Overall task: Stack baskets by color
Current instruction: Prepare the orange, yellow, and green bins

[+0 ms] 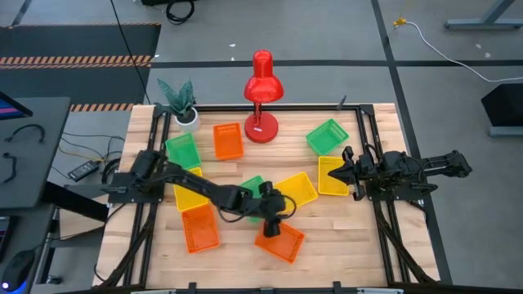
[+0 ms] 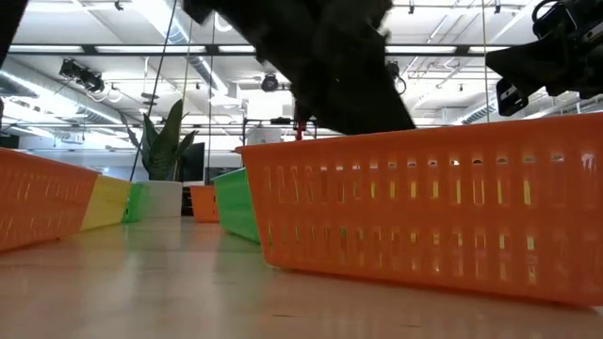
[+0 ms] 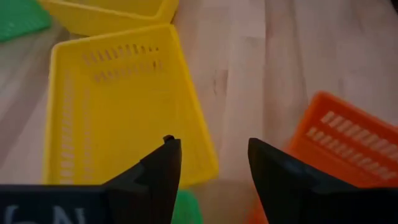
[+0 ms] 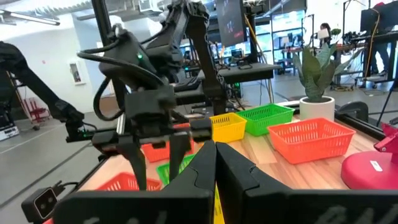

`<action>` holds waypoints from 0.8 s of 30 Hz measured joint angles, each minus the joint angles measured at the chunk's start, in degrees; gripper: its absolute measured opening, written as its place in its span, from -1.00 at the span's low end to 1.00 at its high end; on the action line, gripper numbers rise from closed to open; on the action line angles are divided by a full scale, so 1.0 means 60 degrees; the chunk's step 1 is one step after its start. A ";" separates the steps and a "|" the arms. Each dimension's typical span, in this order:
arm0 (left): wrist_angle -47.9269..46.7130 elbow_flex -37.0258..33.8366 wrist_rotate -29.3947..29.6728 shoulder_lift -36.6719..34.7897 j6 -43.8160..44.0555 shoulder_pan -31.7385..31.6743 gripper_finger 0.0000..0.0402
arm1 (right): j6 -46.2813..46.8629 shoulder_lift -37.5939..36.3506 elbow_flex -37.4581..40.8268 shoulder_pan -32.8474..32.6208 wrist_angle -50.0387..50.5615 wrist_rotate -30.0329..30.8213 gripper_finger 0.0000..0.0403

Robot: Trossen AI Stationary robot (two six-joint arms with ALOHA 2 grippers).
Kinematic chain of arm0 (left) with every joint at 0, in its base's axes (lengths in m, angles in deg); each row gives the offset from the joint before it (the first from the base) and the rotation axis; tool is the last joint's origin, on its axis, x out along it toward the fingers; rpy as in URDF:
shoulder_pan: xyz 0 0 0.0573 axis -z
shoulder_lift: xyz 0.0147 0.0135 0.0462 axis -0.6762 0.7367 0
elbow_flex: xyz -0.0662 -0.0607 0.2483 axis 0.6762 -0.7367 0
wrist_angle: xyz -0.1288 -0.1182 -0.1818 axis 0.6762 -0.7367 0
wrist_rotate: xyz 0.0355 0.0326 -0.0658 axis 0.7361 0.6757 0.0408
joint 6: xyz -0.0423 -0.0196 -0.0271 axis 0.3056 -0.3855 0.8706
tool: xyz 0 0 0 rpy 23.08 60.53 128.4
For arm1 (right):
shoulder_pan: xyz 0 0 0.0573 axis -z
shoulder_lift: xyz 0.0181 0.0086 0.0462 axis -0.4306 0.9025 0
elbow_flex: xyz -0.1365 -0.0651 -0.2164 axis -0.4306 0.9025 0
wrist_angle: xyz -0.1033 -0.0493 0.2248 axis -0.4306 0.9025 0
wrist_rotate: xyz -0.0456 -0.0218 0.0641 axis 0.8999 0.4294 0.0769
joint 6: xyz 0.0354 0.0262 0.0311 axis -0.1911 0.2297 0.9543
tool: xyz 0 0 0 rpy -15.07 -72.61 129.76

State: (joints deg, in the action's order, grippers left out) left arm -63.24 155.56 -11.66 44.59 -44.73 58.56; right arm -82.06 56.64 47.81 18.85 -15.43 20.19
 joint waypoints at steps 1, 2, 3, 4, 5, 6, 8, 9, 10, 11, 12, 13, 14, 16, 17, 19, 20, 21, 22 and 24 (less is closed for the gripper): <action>0.0030 0.0108 -0.0175 0.0130 0.0002 -0.0116 -0.02 | 0.0000 0.0000 0.0000 0.0000 0.0000 -0.0003 -0.94; 0.0144 0.0289 -0.0424 0.0280 -0.0030 -0.0221 -0.01 | 0.0000 0.0006 0.0000 0.0001 -0.0054 0.0000 -0.94; 0.0190 0.0447 -0.0674 0.0410 -0.0166 -0.0291 0.00 | 0.0000 0.0011 0.0000 0.0000 -0.0071 0.0000 -0.94; 0.0116 0.0629 -0.0875 0.0600 -0.0348 -0.0346 0.01 | 0.0000 0.0015 0.0000 0.0000 -0.0060 -0.0001 -0.94; 0.0148 0.0865 -0.1021 0.0796 -0.0597 -0.0376 0.01 | 0.0000 0.0015 0.0000 0.0000 -0.0081 0.0000 -0.94; -0.0006 0.1057 -0.1085 0.0999 -0.0860 -0.0371 0.01 | 0.0000 0.0015 0.0000 0.0004 -0.0095 0.0000 -0.94; -0.0225 0.1617 -0.1096 0.1483 -0.1146 -0.0324 0.01 | 0.0000 0.0015 0.0000 0.0000 -0.0095 -0.0003 -0.94; -0.0592 0.1878 -0.0946 0.1680 -0.1183 -0.0308 0.00 | 0.0000 0.0015 0.0000 0.0000 -0.0095 0.0000 -0.94; -0.0840 0.2200 -0.0798 0.1898 -0.1128 -0.0303 -0.01 | 0.0000 0.0015 0.0000 0.0003 -0.0098 0.0003 -0.94; -0.1094 0.2540 -0.0680 0.2076 -0.1033 -0.0299 -0.02 | 0.0000 0.0017 0.0000 0.0001 -0.0098 -0.0002 -0.94; -0.1609 0.2838 -0.0575 0.2234 -0.0976 -0.0305 -0.04 | 0.0000 0.0018 0.0000 0.0000 -0.0120 -0.0004 -0.94; -0.1939 0.3170 -0.0507 0.2413 -0.0863 -0.0322 -0.07 | 0.0000 0.0022 0.0000 0.0000 -0.0177 0.0001 -0.94; -0.2277 0.3473 -0.0484 0.2559 -0.0719 -0.0335 -0.11 | 0.0000 0.0022 0.0000 0.0004 -0.0192 0.0003 -0.94; -0.2922 0.3958 -0.0414 0.2802 -0.0385 -0.0342 -0.22 | 0.0000 0.0025 0.0000 0.0004 -0.0240 0.0000 -0.94; -0.3177 0.4097 -0.0378 0.2829 -0.0209 -0.0341 -0.30 | 0.0000 0.0025 0.0000 0.0004 -0.0244 0.0003 -0.94; -0.3134 0.4164 -0.0283 0.2829 0.0076 -0.0348 -0.47 | 0.0000 0.0025 0.0000 0.0000 -0.0248 0.0000 -0.94; -0.3142 0.4170 -0.0203 0.2829 0.0282 -0.0365 -0.56 | 0.0000 0.0025 0.0000 0.0002 -0.0242 0.0004 -0.94; -0.3287 0.4170 -0.0196 0.2829 0.0474 -0.0382 -0.66 | 0.0000 0.0025 0.0000 0.0000 -0.0249 0.0000 -0.94; -0.3368 0.4161 -0.0196 0.2819 0.0650 -0.0407 -0.77 | 0.0000 0.0025 0.0000 0.0000 -0.0244 0.0000 -0.94; -0.3465 0.4159 -0.0110 0.2761 0.1079 -0.0481 -0.92 | 0.0000 0.0028 0.0000 0.0003 -0.0220 0.0001 -0.94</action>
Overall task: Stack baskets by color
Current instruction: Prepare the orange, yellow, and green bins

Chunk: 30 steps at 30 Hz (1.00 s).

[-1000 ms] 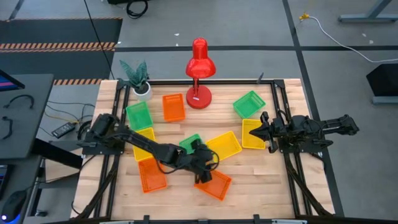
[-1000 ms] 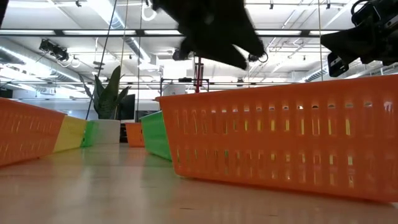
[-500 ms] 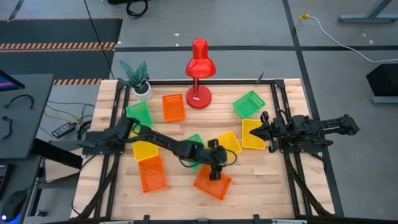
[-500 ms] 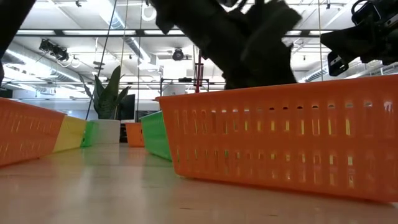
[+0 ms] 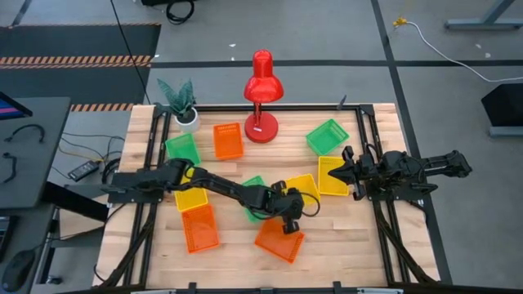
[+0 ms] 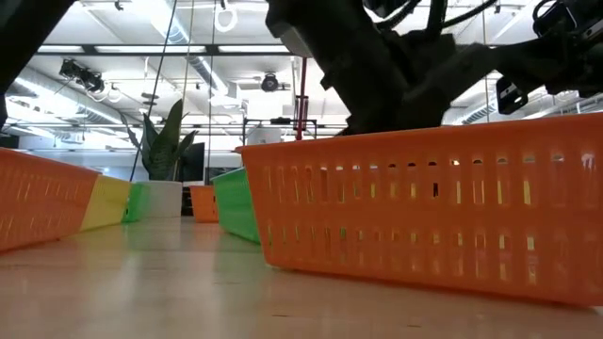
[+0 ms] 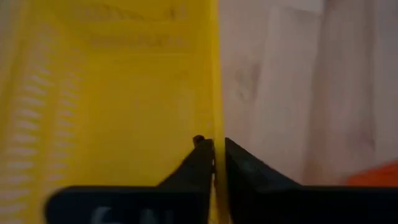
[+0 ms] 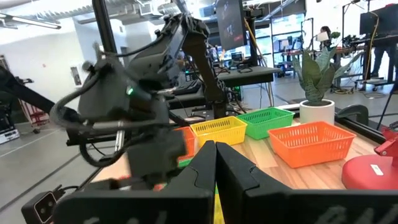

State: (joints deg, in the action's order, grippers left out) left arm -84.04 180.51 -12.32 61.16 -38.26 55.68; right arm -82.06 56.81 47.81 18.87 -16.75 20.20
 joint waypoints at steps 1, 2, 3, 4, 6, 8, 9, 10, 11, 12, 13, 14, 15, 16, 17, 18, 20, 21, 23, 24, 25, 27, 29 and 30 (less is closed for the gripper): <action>-0.0003 0.0000 0.0144 -0.0045 0.0198 -0.0022 -0.93 | 0.0000 -0.0002 0.0000 -0.0003 -0.0039 -0.0005 -0.94; -0.0110 0.0000 0.0394 -0.0120 0.0388 -0.0031 -0.92 | 0.0000 -0.0002 0.0000 0.0000 -0.0027 0.0003 -0.94; -0.0285 0.0000 0.0709 -0.0189 0.0550 -0.0033 -0.92 | 0.0000 -0.0002 0.0000 0.0000 -0.0006 -0.0001 -0.94; -0.0424 0.0000 0.1084 -0.0295 0.0705 -0.0040 -0.92 | 0.0000 -0.0002 0.0000 -0.0003 -0.0020 -0.0002 -0.94; -0.1004 0.0000 0.1875 -0.0546 0.1176 -0.0078 -0.93 | 0.0000 -0.0002 0.0000 -0.0001 -0.0026 -0.0001 -0.94; -0.1722 -0.0004 0.2650 -0.0785 0.1778 -0.0162 -0.93 | 0.0000 -0.0002 0.0000 -0.0002 -0.0028 -0.0001 -0.94; -0.1958 -0.0002 0.3051 -0.0838 0.2135 -0.0232 -0.93 | 0.0000 -0.0002 0.0000 -0.0003 -0.0024 -0.0001 -0.94; -0.2271 -0.0001 0.3414 -0.0900 0.2515 -0.0322 -0.93 | 0.0000 -0.0002 0.0000 -0.0003 -0.0024 -0.0001 -0.94; -0.2677 -0.0023 0.3713 -0.0938 0.2902 -0.0455 -0.93 | 0.0000 -0.0002 0.0000 -0.0003 -0.0024 -0.0001 -0.94; -0.2848 -0.0056 0.3932 -0.0955 0.3303 -0.0600 -0.93 | 0.0000 -0.0002 0.0000 0.0000 -0.0022 -0.0001 -0.94; -0.2870 -0.0065 0.4039 -0.0955 0.3653 -0.0745 -0.93 | 0.0000 -0.0002 0.0000 -0.0001 -0.0024 -0.0001 -0.94; -0.2957 -0.0127 0.4042 -0.0966 0.3982 -0.0917 -0.93 | 0.0000 -0.0002 0.0000 -0.0001 -0.0033 -0.0001 -0.94; -0.3035 -0.0247 0.4081 -0.0973 0.4260 -0.1085 -0.93 | 0.0000 -0.0002 0.0000 -0.0002 -0.0039 -0.0001 -0.94; -0.3040 -0.0362 0.4052 -0.0970 0.4562 -0.1255 -0.94 | 0.0000 -0.0002 0.0000 0.0000 -0.0019 -0.0001 -0.94; -0.3017 -0.0495 0.4006 -0.0966 0.4912 -0.1422 -0.94 | 0.0000 -0.0002 0.0000 -0.0003 -0.0025 -0.0002 -0.94; -0.2988 -0.0647 0.3939 -0.0966 0.5274 -0.1591 -0.94 | 0.0000 -0.0002 0.0000 -0.0002 -0.0057 -0.0001 -0.94; -0.2966 -0.0877 0.3599 -0.0966 0.6088 -0.1887 -0.93 | 0.0000 -0.0002 0.0000 -0.0003 -0.0014 -0.0001 -0.94; -0.2971 -0.0993 0.3479 -0.0966 0.6365 -0.1993 -0.92 | 0.0000 -0.0002 0.0000 -0.0003 -0.0036 -0.0005 -0.94; -0.2965 -0.1165 0.3301 -0.0966 0.6808 -0.2116 -0.87 | 0.0000 0.0000 0.0000 0.0000 -0.0020 0.0003 -0.94; -0.2970 -0.1239 0.3222 -0.0966 0.6991 -0.2156 -0.84 | 0.0000 0.0002 0.0000 -0.0003 -0.0018 -0.0003 -0.94; -0.2966 -0.1305 0.3135 -0.0966 0.7124 -0.2192 -0.82 | 0.0000 -0.0002 0.0000 -0.0003 -0.0034 0.0000 -0.94; -0.3068 -0.1333 0.3027 -0.0966 0.7251 -0.2229 -0.80 | 0.0000 0.0001 0.0000 -0.0003 -0.0021 -0.0001 -0.94; -0.3038 -0.1330 0.2898 -0.0966 0.7341 -0.2237 -0.80 | 0.0000 -0.0002 0.0000 0.0000 -0.0028 0.0002 -0.94; -0.3042 -0.1330 0.2873 -0.0966 0.7344 -0.2252 -0.80 | 0.0000 -0.0002 0.0000 -0.0002 -0.0024 0.0000 -0.94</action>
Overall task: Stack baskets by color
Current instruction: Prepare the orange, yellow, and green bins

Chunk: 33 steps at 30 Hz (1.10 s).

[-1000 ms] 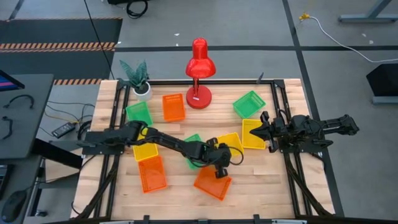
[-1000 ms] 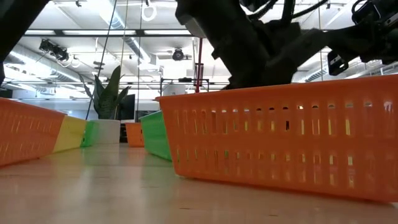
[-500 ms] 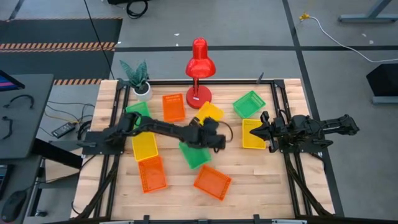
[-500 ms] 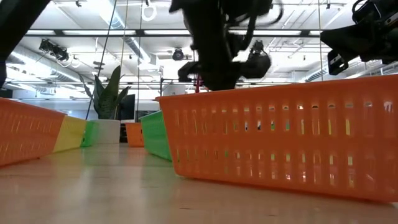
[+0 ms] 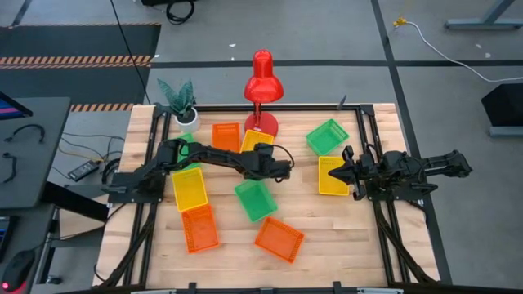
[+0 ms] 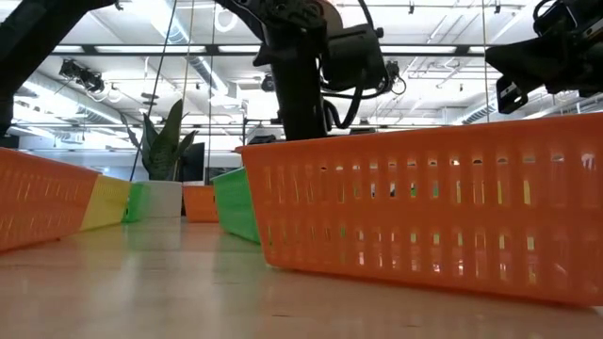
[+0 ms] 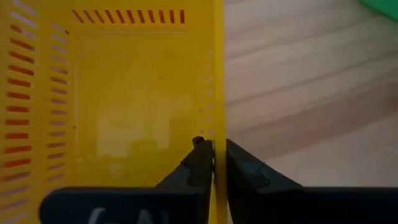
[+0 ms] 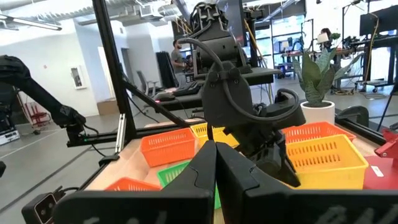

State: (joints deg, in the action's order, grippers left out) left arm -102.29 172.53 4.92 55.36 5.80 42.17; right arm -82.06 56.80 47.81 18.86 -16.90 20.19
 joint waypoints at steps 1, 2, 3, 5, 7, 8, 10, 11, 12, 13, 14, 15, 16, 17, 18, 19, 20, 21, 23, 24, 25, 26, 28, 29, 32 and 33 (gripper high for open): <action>0.0000 0.0000 -0.0056 0.0000 -0.0003 -0.0021 -0.80 | 0.0000 0.0000 0.0000 0.0000 -0.0003 -0.0001 -0.94; -0.0001 0.0000 -0.0074 0.0000 -0.0021 -0.0022 -0.79 | 0.0000 0.0000 0.0000 0.0002 -0.0002 0.0001 -0.94; 0.0000 0.0000 -0.0090 0.0000 -0.0140 -0.0025 -0.77 | 0.0000 0.0000 0.0000 0.0000 0.0000 0.0001 -0.94; -0.0128 -0.0011 -0.0199 -0.0075 -0.0236 -0.0025 -0.70 | 0.0000 0.0000 0.0000 0.0002 0.0000 -0.0001 -0.94; -0.0179 -0.0011 -0.0285 -0.0213 -0.0482 -0.0025 -0.61 | 0.0000 0.0000 0.0000 0.0002 -0.0002 -0.0001 -0.94; -0.0312 -0.0015 -0.0378 -0.0345 -0.0727 -0.0025 -0.56 | 0.0000 0.0000 0.0000 -0.0001 0.0002 -0.0001 -0.94; -0.0343 -0.0011 -0.0566 -0.0645 -0.1215 0.0017 -0.45 | 0.0000 0.0000 0.0000 0.0002 0.0000 0.0003 -0.94; -0.0484 -0.0011 -0.0720 -0.0831 -0.1505 0.0040 -0.39 | 0.0000 0.0000 0.0000 -0.0001 -0.0012 -0.0003 -0.94; -0.0632 -0.0011 -0.0877 -0.1010 -0.1915 0.0079 -0.34 | 0.0000 0.0000 0.0000 0.0002 -0.0018 0.0002 -0.94; -0.0757 -0.0011 -0.1088 -0.1221 -0.2374 0.0112 -0.29 | 0.0000 0.0000 0.0000 0.0002 -0.0003 0.0003 -0.94; -0.0979 -0.0011 -0.1343 -0.1444 -0.2872 0.0159 -0.24 | 0.0000 0.0000 0.0000 0.0001 0.0003 -0.0001 -0.94; -0.1275 -0.0008 -0.1587 -0.1692 -0.3423 0.0216 -0.20 | 0.0000 0.0000 0.0000 0.0000 -0.0005 -0.0001 -0.94; -0.1656 -0.0002 -0.1810 -0.1920 -0.4035 0.0286 -0.17 | 0.0000 0.0000 0.0000 0.0002 0.0007 0.0003 -0.94; -0.2123 0.0009 -0.1928 -0.2118 -0.4620 0.0364 -0.15 | 0.0000 0.0004 0.0000 0.0002 0.0021 0.0002 -0.94; -0.2685 0.0015 -0.1976 -0.2293 -0.5231 0.0439 -0.14 | 0.0000 0.0000 0.0000 0.0000 0.0002 -0.0001 -0.94; -0.3379 0.0015 -0.1985 -0.2383 -0.5878 0.0514 -0.13 | 0.0000 0.0000 0.0000 0.0002 -0.0004 0.0003 -0.94; -0.4092 0.0014 -0.1996 -0.2422 -0.6572 0.0564 -0.13 | 0.0000 0.0000 0.0000 0.0002 0.0000 0.0003 -0.94; -0.4723 0.0004 -0.2040 -0.2437 -0.7214 0.0605 -0.14 | 0.0000 0.0000 0.0000 -0.0001 0.0001 0.0000 -0.94; -0.5617 -0.0157 -0.2032 -0.2433 -0.8302 0.0610 -0.17 | 0.0000 0.0000 0.0000 0.0002 0.0002 0.0003 -0.94; -0.5725 -0.0350 -0.2008 -0.2436 -0.8745 0.0553 -0.18 | 0.0000 0.0000 0.0000 0.0001 0.0000 0.0001 -0.94; -0.5679 -0.0608 -0.2014 -0.2435 -0.9180 0.0469 -0.20 | 0.0000 0.0000 0.0000 0.0000 0.0000 -0.0001 -0.94; -0.5577 -0.0888 -0.2009 -0.2425 -0.9579 0.0367 -0.21 | 0.0000 0.0000 0.0000 0.0002 0.0000 0.0003 -0.94; -0.5297 -0.1380 -0.1906 -0.2417 -1.0227 0.0096 -0.23 | 0.0000 0.0000 0.0000 -0.0001 0.0003 -0.0001 -0.94; -0.5092 -0.1612 -0.1777 -0.2424 -1.0503 -0.0056 -0.24 | 0.0000 0.0000 0.0000 -0.0001 0.0000 -0.0001 -0.94; -0.4505 -0.2128 -0.1349 -0.2415 -1.0981 -0.0541 -0.27 | 0.0000 0.0000 0.0000 0.0001 0.0004 -0.0001 -0.94; -0.4354 -0.2215 -0.1298 -0.2418 -1.1089 -0.0717 -0.28 | 0.0000 0.0000 0.0000 0.0001 0.0002 0.0003 -0.94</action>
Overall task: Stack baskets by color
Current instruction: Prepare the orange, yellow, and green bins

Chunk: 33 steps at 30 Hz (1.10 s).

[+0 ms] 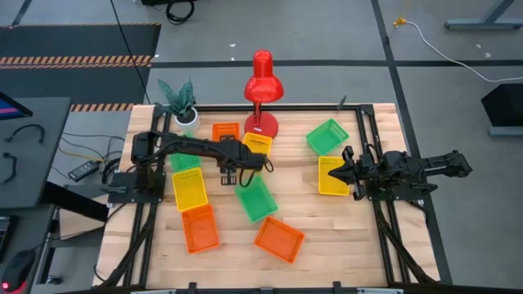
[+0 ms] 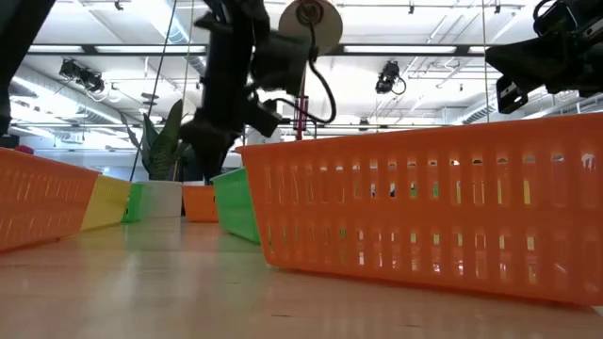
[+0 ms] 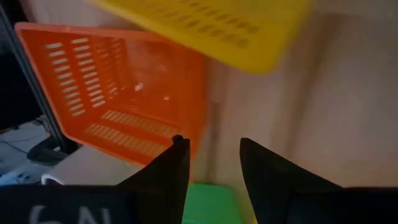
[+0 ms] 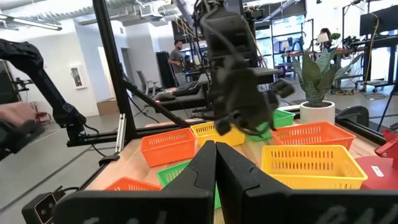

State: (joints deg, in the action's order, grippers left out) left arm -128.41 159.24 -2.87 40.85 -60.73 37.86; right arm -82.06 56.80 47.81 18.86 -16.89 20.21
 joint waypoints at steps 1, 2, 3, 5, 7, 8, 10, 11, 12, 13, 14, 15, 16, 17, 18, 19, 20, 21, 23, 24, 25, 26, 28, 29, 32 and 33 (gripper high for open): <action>0.0143 -0.0070 -0.0014 -0.0001 -0.0072 -0.0158 -0.28 | 0.0000 0.0000 0.0000 0.0002 0.0000 0.0000 -0.94; 0.0251 -0.0115 -0.0055 -0.0001 -0.0134 -0.0312 -0.28 | 0.0000 0.0000 0.0000 0.0002 -0.0001 -0.0004 -0.94; 0.0360 -0.0127 -0.0107 -0.0001 -0.0226 -0.0458 -0.28 | 0.0000 0.0000 0.0000 -0.0001 -0.0001 0.0000 -0.94; 0.0656 -0.0124 -0.0161 -0.0004 -0.0488 -0.0697 -0.27 | 0.0000 0.0000 0.0000 0.0002 -0.0001 0.0000 -0.94; 0.0876 -0.0124 -0.0321 -0.0004 -0.0868 -0.0929 -0.26 | 0.0000 0.0000 0.0000 0.0002 0.0002 0.0000 -0.94; 0.0932 -0.0124 -0.0451 -0.0004 -0.1049 -0.1046 -0.26 | 0.0000 0.0000 0.0000 0.0000 0.0002 0.0000 -0.94; 0.1082 -0.0137 -0.0862 -0.0004 -0.1363 -0.1291 -0.28 | 0.0000 0.0000 0.0000 -0.0001 -0.0001 -0.0003 -0.94; 0.1239 -0.0211 -0.1042 -0.0004 -0.1557 -0.1407 -0.29 | 0.0000 0.0000 0.0000 0.0001 0.0000 0.0000 -0.94; 0.1348 -0.0315 -0.1165 -0.0012 -0.1691 -0.1505 -0.31 | 0.0000 0.0000 0.0000 0.0002 -0.0001 -0.0003 -0.94; 0.1408 -0.0418 -0.1262 -0.0009 -0.1814 -0.1599 -0.32 | 0.0000 0.0000 0.0000 -0.0001 0.0002 -0.0004 -0.94; 0.1393 -0.0510 -0.1353 -0.0006 -0.1852 -0.1674 -0.34 | 0.0000 0.0000 0.0000 0.0000 0.0002 -0.0002 -0.94; 0.1390 -0.0598 -0.1421 -0.0005 -0.1852 -0.1732 -0.37 | 0.0000 0.0000 0.0000 0.0000 0.0002 0.0000 -0.94; 0.1449 -0.0684 -0.1521 -0.0006 -0.1849 -0.1770 -0.40 | 0.0000 0.0000 0.0000 -0.0002 0.0002 -0.0003 -0.94; 0.1494 -0.0777 -0.1662 -0.0004 -0.1847 -0.1777 -0.43 | 0.0000 0.0000 0.0000 -0.0001 -0.0001 -0.0004 -0.94; 0.1468 -0.0838 -0.1791 -0.0004 -0.1840 -0.1756 -0.48 | 0.0000 0.0000 0.0000 0.0002 0.0002 0.0000 -0.94; 0.1422 -0.0871 -0.1888 -0.0004 -0.1786 -0.1694 -0.54 | 0.0000 0.0000 0.0000 -0.0001 0.0001 -0.0002 -0.94; 0.1410 -0.0874 -0.1986 -0.0004 -0.1713 -0.1615 -0.60 | 0.0000 0.0000 0.0000 0.0001 0.0002 -0.0003 -0.94; 0.1414 -0.0874 -0.2085 -0.0004 -0.1610 -0.1512 -0.68 | 0.0000 0.0000 0.0000 0.0000 0.0000 -0.0004 -0.94; 0.1380 -0.0871 -0.2293 -0.0004 -0.1536 -0.1238 -0.84 | 0.0000 0.0000 0.0000 0.0002 0.0002 -0.0004 -0.94; 0.1328 -0.0871 -0.2357 -0.0004 -0.1490 -0.1074 -0.91 | 0.0000 0.0000 0.0000 -0.0001 0.0002 -0.0003 -0.94; 0.1309 -0.0871 -0.2372 -0.0004 -0.1390 -0.0882 -0.94 | 0.0000 0.0000 0.0000 0.0002 0.0002 0.0000 -0.94; 0.1265 -0.0871 -0.2379 -0.0004 -0.1326 -0.0688 -0.94 | 0.0000 0.0000 0.0000 -0.0002 0.0002 -0.0004 -0.94; 0.1174 -0.0871 -0.2395 -0.0004 -0.1215 -0.0280 -0.91 | 0.0000 0.0000 0.0000 -0.0002 0.0002 -0.0004 -0.94; 0.1166 -0.0871 -0.2382 -0.0004 -0.1159 -0.0072 -0.89 | 0.0000 0.0000 0.0000 0.0002 0.0002 -0.0004 -0.94; 0.1188 -0.0871 -0.2025 -0.0004 -0.1134 0.0483 -0.88 | 0.0000 0.0000 0.0000 0.0002 0.0002 0.0000 -0.94; 0.1202 -0.0871 -0.1850 -0.0004 -0.1103 0.0629 -0.89 | 0.0000 0.0000 0.0000 -0.0002 0.0002 0.0000 -0.94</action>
State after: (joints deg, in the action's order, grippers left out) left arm -121.19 154.02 -13.97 40.82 -67.35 41.64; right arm -82.06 56.80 47.81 18.85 -16.87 20.21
